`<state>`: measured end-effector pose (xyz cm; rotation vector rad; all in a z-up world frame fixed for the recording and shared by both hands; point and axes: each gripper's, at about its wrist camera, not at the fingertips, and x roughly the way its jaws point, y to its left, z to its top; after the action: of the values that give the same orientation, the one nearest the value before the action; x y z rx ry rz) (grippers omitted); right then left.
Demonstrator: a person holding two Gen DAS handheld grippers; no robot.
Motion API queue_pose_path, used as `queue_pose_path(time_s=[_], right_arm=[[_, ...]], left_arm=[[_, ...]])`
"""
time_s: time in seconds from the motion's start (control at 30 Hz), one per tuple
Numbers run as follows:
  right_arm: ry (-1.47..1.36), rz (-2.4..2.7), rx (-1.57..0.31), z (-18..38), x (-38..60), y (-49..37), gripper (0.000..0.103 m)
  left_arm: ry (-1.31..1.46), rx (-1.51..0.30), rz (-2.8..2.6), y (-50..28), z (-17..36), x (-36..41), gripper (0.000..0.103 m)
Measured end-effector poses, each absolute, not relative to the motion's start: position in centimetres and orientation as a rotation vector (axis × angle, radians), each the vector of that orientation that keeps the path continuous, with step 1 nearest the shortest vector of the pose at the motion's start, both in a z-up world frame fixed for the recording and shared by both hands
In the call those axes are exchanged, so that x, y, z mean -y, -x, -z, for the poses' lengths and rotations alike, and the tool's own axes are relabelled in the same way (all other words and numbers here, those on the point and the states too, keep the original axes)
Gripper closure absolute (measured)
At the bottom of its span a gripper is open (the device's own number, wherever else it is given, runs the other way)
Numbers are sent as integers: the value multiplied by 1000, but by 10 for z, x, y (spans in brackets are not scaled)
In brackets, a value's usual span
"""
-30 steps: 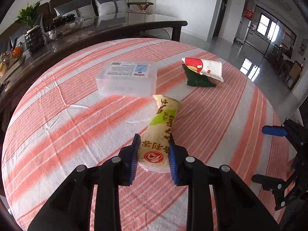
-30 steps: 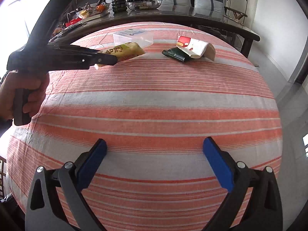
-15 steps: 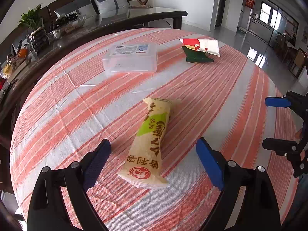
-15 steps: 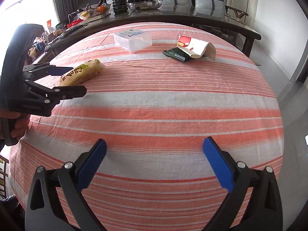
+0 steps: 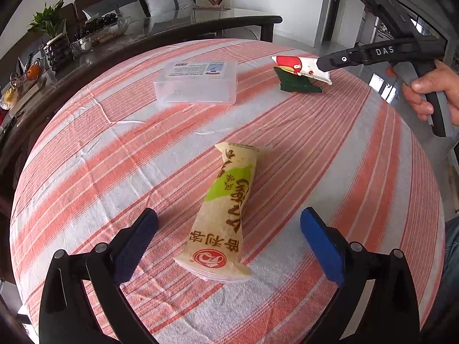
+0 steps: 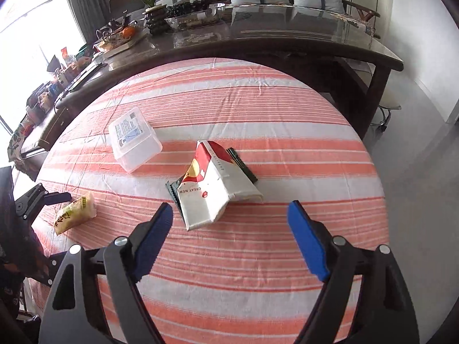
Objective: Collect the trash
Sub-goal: 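Grasp the yellow bread bag with the left tool while the right tool grasps the red-and-white carton, then lift the bread bag with the left tool while the right tool regrips the carton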
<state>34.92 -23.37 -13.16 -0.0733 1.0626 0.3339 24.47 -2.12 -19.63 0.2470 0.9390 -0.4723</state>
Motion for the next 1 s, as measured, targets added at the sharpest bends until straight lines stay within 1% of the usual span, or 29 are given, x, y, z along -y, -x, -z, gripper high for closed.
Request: queue_pose_path(time_s=[0.13, 0.2, 0.27, 0.37, 0.47, 0.57, 0.73, 0.77, 0.8, 0.83, 0.87, 0.9, 0.93, 0.97, 1.0], right_arm=[[74, -352, -1140, 147, 232, -366, 26], [-5, -410, -1159, 146, 238, -368, 56], [-20, -413, -1160, 140, 240, -364, 61], [8, -386, -1139, 134, 238, -351, 63], [-94, -324, -1063, 114, 254, -332, 63], [-125, -274, -1033, 105, 258, -297, 63], [-105, -210, -1077, 127, 232, -225, 62], [-109, -213, -1076, 134, 224, -214, 60], [-109, -211, -1071, 140, 217, -204, 55], [-100, -204, -1062, 145, 210, -197, 54], [-95, -203, -1055, 150, 205, -190, 47], [-96, -208, -1045, 155, 203, -185, 37], [-84, -209, -1011, 155, 200, -179, 34], [-69, -211, -1004, 156, 197, -175, 27], [-51, -210, -992, 157, 194, -173, 25]], left_arm=[[-246, -939, 472, -245, 196, 21, 4], [-246, -939, 473, -245, 196, 21, 4], [-246, -939, 473, -244, 196, 21, 4], [-246, -939, 473, -244, 196, 21, 4], [-246, -939, 472, -244, 196, 21, 4], [-246, -939, 472, -244, 196, 21, 4], [-246, -939, 472, -245, 196, 21, 4], [-246, -939, 471, -244, 196, 21, 4], [-246, -939, 470, -244, 196, 20, 4], [-247, -938, 468, -244, 196, 20, 4], [-247, -938, 466, -244, 196, 20, 4], [-247, -938, 465, -243, 196, 20, 4], [-247, -938, 463, -243, 196, 19, 4], [-247, -937, 460, -242, 196, 19, 4], [-246, -937, 458, -242, 196, 19, 4]])
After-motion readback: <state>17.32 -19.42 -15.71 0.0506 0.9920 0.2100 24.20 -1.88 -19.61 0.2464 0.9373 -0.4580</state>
